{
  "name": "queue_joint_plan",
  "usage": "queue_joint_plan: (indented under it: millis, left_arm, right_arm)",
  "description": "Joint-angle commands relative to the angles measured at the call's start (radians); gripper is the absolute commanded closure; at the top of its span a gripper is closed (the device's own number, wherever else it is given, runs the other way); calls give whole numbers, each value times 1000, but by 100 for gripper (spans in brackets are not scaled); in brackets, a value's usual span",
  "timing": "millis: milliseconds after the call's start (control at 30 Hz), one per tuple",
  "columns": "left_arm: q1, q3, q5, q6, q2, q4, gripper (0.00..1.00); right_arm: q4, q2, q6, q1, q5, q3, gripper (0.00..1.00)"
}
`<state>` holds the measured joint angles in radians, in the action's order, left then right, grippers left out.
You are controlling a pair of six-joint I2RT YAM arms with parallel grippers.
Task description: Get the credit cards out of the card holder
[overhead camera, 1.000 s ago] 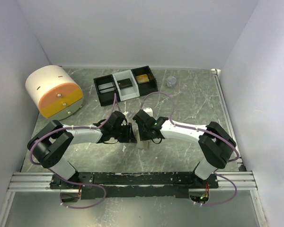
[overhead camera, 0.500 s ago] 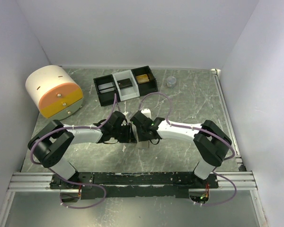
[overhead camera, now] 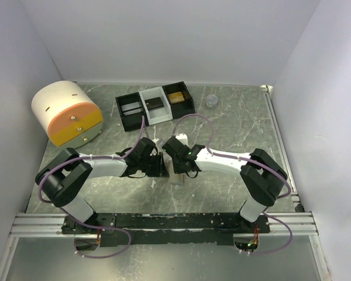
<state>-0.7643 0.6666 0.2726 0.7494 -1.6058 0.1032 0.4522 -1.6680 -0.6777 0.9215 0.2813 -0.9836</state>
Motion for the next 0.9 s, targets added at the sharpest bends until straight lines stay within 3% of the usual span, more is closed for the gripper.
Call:
queue_joint_plan:
  millis: [0,267,500,867]
  left_arm:
    - [-13,23,-51,-13,-21,-47,64]
    - [-15,25,-64,-19,-17,-69,64]
    - [-16,37,-66,-22,-7,-81,63]
    - [-20,57,-74,-33,9,-114,61]
  right_arm:
    - [-69,2,-30,-39,-106,69,82]
    - [-15,96,-30,-77,-28,83,70]
    - [51,112,-39,-78,48,82,68]
    - [20,170,-62,-133,-9,148,67]
